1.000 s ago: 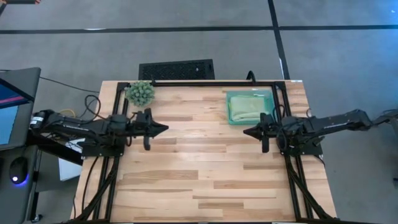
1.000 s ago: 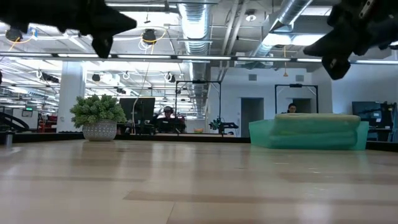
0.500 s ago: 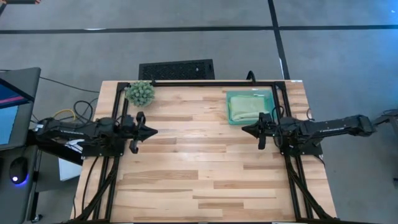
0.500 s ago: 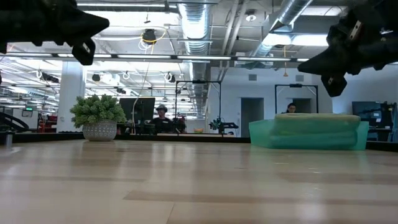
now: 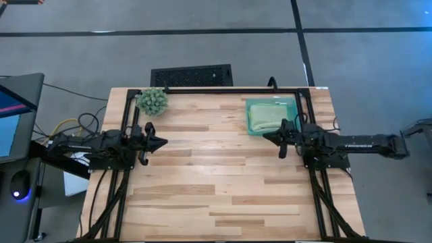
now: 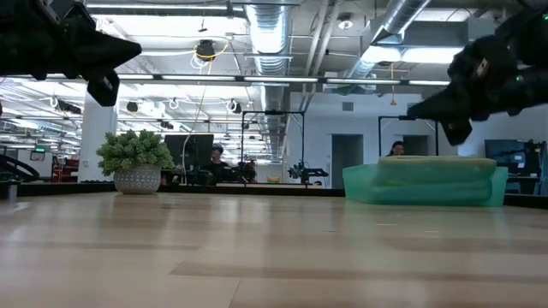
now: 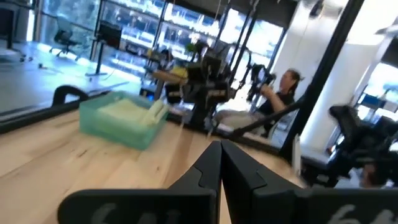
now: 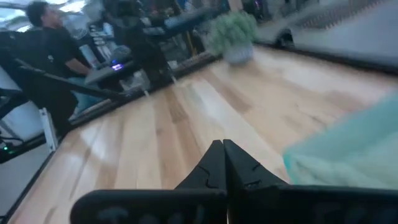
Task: Fold microfiber towels
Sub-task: Return to Home Position
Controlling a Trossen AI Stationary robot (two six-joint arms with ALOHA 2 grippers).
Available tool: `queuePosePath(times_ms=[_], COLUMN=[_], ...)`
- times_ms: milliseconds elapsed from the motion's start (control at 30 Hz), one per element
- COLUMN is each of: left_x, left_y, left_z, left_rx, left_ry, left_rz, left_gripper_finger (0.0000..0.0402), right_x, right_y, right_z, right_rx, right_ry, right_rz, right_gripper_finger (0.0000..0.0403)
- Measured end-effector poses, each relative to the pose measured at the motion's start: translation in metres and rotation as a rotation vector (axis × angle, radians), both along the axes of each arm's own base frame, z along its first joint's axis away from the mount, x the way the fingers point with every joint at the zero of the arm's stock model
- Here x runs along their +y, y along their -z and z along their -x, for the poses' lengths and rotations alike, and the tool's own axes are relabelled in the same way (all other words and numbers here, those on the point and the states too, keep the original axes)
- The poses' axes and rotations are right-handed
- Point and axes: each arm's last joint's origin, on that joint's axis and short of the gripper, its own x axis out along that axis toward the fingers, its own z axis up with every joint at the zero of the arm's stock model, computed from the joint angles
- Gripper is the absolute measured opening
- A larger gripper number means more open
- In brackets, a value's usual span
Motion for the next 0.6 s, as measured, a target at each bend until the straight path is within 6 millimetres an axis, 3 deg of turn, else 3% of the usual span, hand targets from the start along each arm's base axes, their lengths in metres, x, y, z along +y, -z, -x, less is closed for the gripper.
queuePosePath(times_ms=[233, 600], left_x=[0.0, 0.0], left_y=[0.011, 0.013], left_z=[-0.001, -0.001], left_rx=[0.11, 0.134], left_ry=[-0.015, -0.016], left_rz=[-0.014, -0.031], left_gripper_finger=[0.0, 0.0], right_x=[-0.007, -0.006], right_y=[0.011, 0.011], right_z=[0.004, 0.004], right_rx=[0.106, 0.082], right_ry=[0.065, 0.1], right_rz=[-0.065, -0.222], right_gripper_finger=[0.0017, 0.003])
